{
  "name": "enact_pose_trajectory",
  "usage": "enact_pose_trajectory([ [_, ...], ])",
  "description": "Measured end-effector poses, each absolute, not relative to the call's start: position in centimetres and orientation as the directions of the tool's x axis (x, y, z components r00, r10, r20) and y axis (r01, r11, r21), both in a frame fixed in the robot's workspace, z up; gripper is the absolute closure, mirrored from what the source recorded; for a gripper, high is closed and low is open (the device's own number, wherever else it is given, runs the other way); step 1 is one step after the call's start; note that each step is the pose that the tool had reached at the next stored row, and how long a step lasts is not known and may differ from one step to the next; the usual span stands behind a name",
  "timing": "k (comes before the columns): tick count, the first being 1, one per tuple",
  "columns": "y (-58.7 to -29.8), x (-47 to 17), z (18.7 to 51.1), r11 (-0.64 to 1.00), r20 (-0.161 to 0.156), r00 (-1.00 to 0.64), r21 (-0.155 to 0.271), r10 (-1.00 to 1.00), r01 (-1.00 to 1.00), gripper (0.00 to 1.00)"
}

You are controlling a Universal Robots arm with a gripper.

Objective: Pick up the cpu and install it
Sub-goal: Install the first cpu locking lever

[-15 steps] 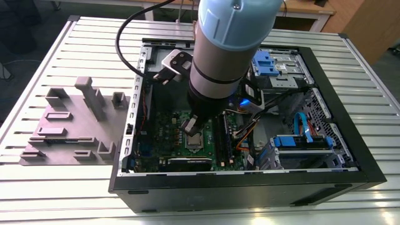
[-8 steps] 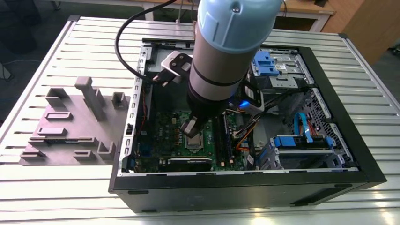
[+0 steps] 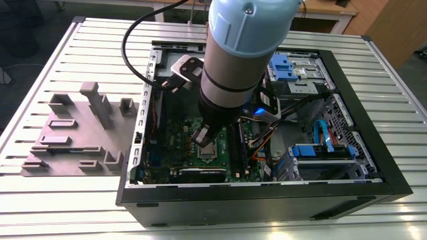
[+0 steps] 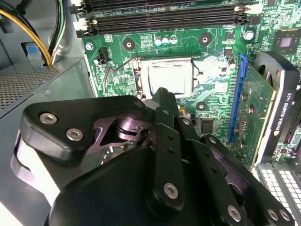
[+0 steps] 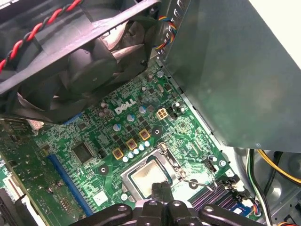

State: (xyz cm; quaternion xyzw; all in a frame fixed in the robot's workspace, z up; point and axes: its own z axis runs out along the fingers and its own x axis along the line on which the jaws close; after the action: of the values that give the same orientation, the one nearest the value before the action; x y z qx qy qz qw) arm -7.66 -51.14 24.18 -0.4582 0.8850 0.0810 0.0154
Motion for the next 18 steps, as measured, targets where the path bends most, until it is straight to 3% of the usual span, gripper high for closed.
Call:
enact_pose_trajectory([
  [18, -51.1, -7.7, 26.0, 0.567, -0.101, -0.580, 0.129, -0.809, -0.814, 0.90],
])
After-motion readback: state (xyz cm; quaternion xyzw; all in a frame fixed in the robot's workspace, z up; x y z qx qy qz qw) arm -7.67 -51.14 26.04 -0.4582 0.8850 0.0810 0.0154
